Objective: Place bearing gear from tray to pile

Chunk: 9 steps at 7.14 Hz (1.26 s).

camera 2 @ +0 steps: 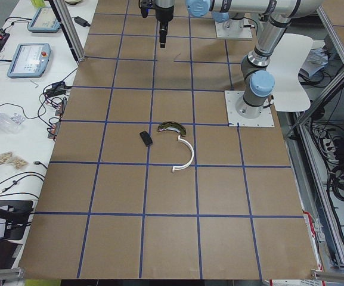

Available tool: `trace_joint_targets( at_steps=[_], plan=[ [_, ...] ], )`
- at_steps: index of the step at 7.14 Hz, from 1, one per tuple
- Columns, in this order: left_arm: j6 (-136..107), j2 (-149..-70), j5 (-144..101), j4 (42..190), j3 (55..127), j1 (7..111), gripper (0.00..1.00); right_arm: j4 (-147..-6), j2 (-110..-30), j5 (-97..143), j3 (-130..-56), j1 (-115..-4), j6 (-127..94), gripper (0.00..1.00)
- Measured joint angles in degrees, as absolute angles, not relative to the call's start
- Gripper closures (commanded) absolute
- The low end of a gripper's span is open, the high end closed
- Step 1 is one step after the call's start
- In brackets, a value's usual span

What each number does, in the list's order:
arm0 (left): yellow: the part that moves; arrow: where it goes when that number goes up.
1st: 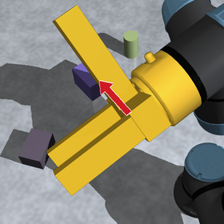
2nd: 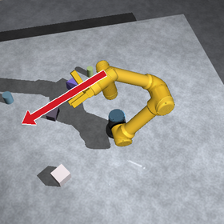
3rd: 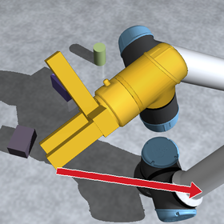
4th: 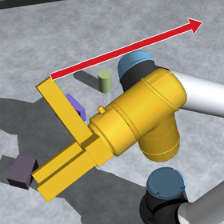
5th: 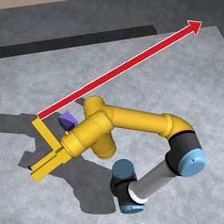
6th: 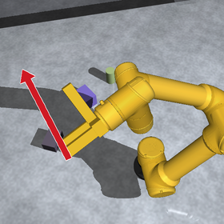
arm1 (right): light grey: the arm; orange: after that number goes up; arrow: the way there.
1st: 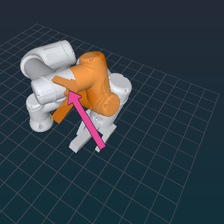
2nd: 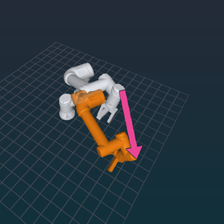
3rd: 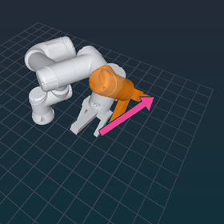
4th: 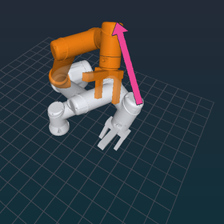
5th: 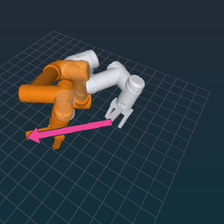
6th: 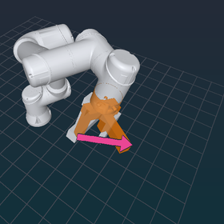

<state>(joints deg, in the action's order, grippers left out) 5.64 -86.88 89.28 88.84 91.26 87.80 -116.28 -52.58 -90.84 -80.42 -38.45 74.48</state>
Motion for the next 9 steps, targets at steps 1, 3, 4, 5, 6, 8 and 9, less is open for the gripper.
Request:
trace_joint_targets(
  at_steps=[1,3,4,5,6,8,9],
  plan=[
    [5.8,-86.9,89.3,88.4,91.3,87.8,0.00,-116.4,-52.0,-91.3,-80.4,-38.4,74.7,0.00],
    [5.9,-86.9,89.3,88.2,91.4,87.8,0.00,-116.7,-50.9,-92.2,-80.4,-38.2,74.8,0.00],
    [5.8,-86.8,89.3,88.2,91.5,87.8,0.00,-116.9,-50.7,-92.4,-80.6,-38.2,74.8,0.03],
    [5.8,-86.8,89.3,88.2,91.5,87.8,0.00,-117.4,-50.6,-92.8,-81.0,-38.1,74.7,0.06],
    [5.8,-86.8,89.3,88.2,91.5,87.8,0.00,-118.2,-50.6,-93.4,-81.4,-38.0,74.8,0.08],
    [5.8,-86.8,89.3,88.1,91.5,87.8,0.00,-119.2,-50.7,-93.8,-81.9,-37.6,74.9,0.10],
    [5.8,-86.8,89.3,88.1,91.6,87.8,0.00,-119.2,-50.8,-93.8,-82.4,-37.4,74.8,0.15]
  ],
)
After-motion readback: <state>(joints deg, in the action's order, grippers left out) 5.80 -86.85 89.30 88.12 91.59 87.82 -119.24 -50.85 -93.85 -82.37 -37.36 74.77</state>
